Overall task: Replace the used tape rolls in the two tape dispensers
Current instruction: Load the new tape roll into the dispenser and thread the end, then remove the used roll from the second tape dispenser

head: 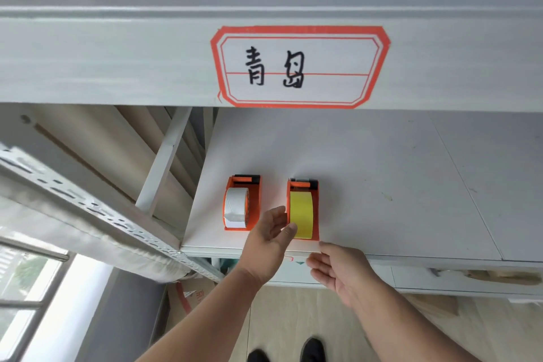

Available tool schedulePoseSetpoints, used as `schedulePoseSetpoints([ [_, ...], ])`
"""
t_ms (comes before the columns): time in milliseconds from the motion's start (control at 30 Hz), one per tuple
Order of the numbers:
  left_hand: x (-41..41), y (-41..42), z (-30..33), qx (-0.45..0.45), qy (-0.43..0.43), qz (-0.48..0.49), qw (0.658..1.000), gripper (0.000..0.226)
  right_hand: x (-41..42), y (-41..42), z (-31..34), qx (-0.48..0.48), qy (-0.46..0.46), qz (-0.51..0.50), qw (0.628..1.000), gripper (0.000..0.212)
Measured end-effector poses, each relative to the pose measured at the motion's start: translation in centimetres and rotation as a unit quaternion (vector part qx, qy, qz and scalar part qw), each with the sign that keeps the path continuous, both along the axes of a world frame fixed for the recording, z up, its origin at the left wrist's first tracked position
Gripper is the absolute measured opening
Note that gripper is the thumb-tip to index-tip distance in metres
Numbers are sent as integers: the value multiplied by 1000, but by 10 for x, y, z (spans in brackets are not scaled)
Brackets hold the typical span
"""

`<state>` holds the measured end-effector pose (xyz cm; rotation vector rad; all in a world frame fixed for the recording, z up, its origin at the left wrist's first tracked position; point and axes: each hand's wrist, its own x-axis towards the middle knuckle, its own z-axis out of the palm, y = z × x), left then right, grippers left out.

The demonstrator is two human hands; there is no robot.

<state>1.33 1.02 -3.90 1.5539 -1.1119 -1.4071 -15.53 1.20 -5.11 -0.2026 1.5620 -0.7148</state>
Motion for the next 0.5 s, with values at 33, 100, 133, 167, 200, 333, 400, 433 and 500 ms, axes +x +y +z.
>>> schedulePoseSetpoints([
  [33,2,5,4,-5,-15,7,1000,46,-1,3,7,-10,19,10,1000,14],
  [100,6,16,13,-29,-46,44,998,34,-2,11,26,-49,77,45,995,12],
  [133,10,21,18,-46,-61,76,994,26,0,17,35,-80,106,69,989,13],
  [167,15,25,22,-64,-75,113,989,20,4,25,45,-114,125,95,981,14],
  [200,22,27,25,-79,-85,152,982,16,10,33,56,-145,131,125,973,14],
  [333,60,21,29,-63,-118,245,960,12,52,46,74,-219,119,227,942,13],
  [400,76,11,32,-17,-127,234,964,18,75,40,71,-230,130,255,930,10],
  [433,82,5,35,6,-131,217,967,15,85,35,69,-225,137,265,928,9],
  [500,89,-6,37,43,-134,169,976,17,104,23,63,-217,157,275,923,18],
])
